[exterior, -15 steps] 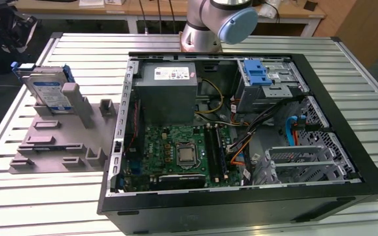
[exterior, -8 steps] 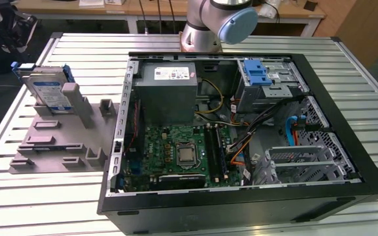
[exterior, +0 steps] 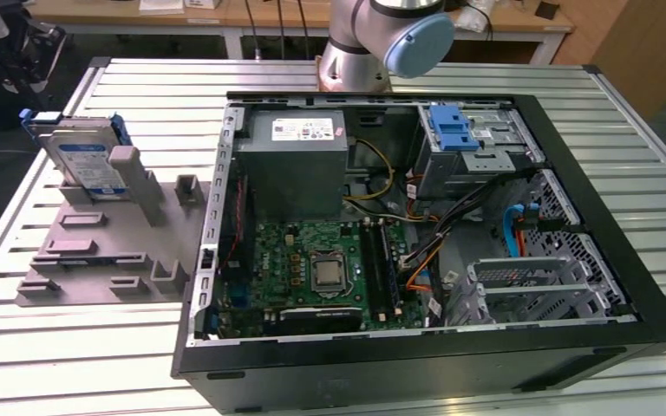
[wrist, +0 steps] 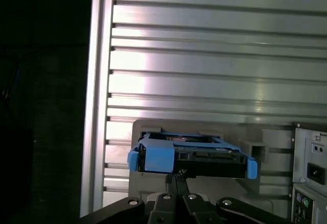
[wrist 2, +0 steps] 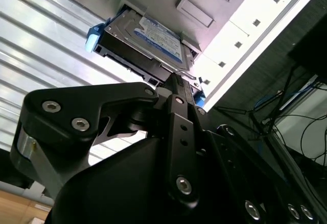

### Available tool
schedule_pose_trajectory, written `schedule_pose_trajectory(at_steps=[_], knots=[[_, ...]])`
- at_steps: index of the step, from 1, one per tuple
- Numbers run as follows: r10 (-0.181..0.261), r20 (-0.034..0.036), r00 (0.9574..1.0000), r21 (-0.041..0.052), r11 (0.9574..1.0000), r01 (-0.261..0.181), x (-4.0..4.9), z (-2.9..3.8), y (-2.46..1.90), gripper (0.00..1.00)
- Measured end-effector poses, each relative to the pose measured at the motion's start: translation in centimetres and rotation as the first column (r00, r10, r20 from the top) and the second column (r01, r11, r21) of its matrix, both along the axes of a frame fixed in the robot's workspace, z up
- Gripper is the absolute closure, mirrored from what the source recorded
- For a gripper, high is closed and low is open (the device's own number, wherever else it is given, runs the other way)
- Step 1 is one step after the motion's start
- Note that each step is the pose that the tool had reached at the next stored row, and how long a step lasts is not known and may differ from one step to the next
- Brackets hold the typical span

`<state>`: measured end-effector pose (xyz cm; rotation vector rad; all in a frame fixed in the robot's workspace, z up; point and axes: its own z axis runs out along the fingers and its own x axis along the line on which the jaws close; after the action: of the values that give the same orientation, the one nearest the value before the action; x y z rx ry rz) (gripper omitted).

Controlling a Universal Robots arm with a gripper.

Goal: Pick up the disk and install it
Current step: 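Pick up the disk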

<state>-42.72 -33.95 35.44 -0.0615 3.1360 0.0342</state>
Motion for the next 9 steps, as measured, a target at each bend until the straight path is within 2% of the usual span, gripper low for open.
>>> schedule_pose_trajectory(at_steps=[9], knots=[[0.039, 0.0, 0.9993, 0.0, 0.9993, -0.039, 0.0, 0.0, 0.0, 0.89]])
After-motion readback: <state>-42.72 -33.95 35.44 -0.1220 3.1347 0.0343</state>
